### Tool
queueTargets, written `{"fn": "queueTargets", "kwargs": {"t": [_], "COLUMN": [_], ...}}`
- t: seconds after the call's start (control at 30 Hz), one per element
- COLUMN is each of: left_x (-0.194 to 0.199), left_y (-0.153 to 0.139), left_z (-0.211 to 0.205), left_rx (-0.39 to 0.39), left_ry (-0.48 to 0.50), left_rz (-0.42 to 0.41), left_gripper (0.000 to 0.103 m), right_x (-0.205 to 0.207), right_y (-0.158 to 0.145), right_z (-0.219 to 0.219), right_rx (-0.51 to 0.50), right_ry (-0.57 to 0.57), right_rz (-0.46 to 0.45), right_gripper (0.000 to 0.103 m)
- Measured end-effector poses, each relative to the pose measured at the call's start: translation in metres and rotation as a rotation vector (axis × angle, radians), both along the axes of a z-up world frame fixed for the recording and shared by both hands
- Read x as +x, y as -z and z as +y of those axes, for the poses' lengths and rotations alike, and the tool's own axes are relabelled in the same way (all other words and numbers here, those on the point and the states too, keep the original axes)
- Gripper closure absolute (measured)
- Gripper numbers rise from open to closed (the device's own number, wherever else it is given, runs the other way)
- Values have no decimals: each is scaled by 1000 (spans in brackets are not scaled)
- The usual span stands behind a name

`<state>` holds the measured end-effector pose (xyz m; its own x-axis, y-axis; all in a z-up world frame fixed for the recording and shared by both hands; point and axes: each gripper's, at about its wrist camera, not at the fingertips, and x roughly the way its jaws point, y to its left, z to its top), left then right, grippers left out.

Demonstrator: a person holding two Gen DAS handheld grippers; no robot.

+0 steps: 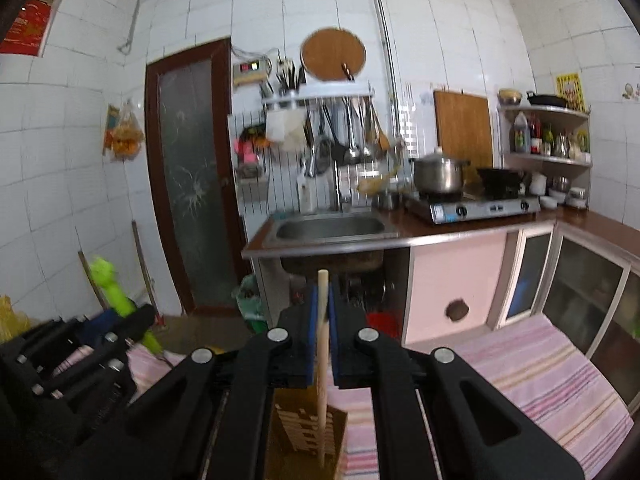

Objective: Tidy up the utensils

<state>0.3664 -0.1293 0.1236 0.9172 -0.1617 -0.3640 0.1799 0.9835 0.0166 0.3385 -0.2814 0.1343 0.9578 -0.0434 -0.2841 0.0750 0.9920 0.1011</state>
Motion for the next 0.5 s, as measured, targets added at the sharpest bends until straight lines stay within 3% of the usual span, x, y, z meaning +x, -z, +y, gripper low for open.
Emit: {"fn": "queueTargets", "kwargs": {"t": [0.13, 0.33, 0.4, 0.43, 0.47, 0.5], "left_x": [-5, -12, -23, -28, -35, -42], "left_y": [-12, -21, -24, -27, -30, -32], "left_z": [13, 25, 33, 37, 42, 47], "left_rx": [-47, -96, -103, -104, -97, -85], "left_ry": [20, 33, 28, 23, 13, 2], "left_rz": [19, 58, 54, 50, 38, 24], "left_gripper": [85, 85, 78, 68, 63, 53], "right_x": [-2, -24, -32, -37, -43, -46], "right_y": [4, 6, 6, 5, 3, 1], "right_z": [-3, -10, -13, -15, -16, -17], "right_rx": [-22, -41, -38, -33, -28, -28], "right_ry": [6, 31, 39, 43, 48, 51], "right_rz": [86, 135, 143, 140, 129, 124], "right_gripper": [96, 95, 77, 55, 48, 48]}}
